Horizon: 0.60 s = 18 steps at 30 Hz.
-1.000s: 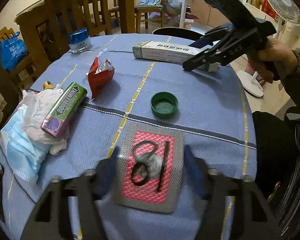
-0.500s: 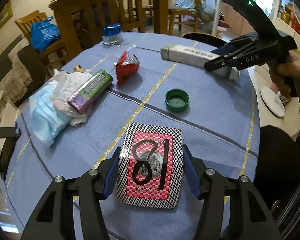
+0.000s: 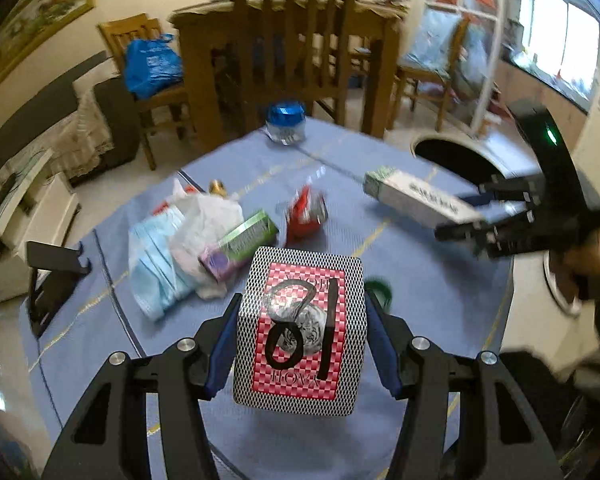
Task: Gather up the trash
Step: 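Carry the ointment box and red card over the bin and open both tools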
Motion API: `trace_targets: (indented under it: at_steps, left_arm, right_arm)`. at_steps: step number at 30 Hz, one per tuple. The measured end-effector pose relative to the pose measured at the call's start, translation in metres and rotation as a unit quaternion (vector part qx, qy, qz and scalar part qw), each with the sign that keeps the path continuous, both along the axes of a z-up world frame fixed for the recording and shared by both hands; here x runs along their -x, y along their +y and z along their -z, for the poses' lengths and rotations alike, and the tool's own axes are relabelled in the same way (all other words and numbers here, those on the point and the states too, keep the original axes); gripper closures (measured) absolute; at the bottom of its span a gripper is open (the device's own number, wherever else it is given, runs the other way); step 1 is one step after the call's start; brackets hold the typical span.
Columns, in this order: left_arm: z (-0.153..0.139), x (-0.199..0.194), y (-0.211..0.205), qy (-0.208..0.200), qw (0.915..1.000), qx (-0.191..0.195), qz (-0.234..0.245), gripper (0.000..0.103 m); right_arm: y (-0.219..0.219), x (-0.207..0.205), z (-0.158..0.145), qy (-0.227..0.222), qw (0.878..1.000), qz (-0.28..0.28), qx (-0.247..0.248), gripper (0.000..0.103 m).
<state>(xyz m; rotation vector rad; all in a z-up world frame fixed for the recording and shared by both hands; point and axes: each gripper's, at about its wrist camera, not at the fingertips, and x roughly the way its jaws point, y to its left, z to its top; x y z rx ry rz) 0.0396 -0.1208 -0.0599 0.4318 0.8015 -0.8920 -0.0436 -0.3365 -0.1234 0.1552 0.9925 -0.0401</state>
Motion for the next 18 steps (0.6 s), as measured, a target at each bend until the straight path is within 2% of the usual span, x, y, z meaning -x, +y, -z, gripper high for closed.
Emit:
trace_targets:
  at_steps: [5,10,14,18]
  left_arm:
    - [-0.024,0.004,-0.027,-0.018,0.9963,0.010,-0.083,0.047]
    - [-0.026,0.007,-0.046,-0.032,0.9873,-0.001,-0.156,0.047]
    - [-0.020,0.012,-0.056,-0.033,0.9823,-0.007,-0.184,0.047]
    - [-0.018,0.016,-0.075,-0.023,0.9834,-0.009,-0.180,0.047]
  right_arm:
    - [-0.009,0.015,-0.016,-0.032,0.999,0.017,-0.017,0.054]
    - [-0.019,0.024,-0.022,-0.049,0.998,0.035,-0.016,0.054]
    - [-0.028,0.028,-0.022,-0.052,0.998,0.044,-0.016,0.054]
    - [-0.047,0.032,-0.020,-0.056,0.996,0.067,-0.019,0.054]
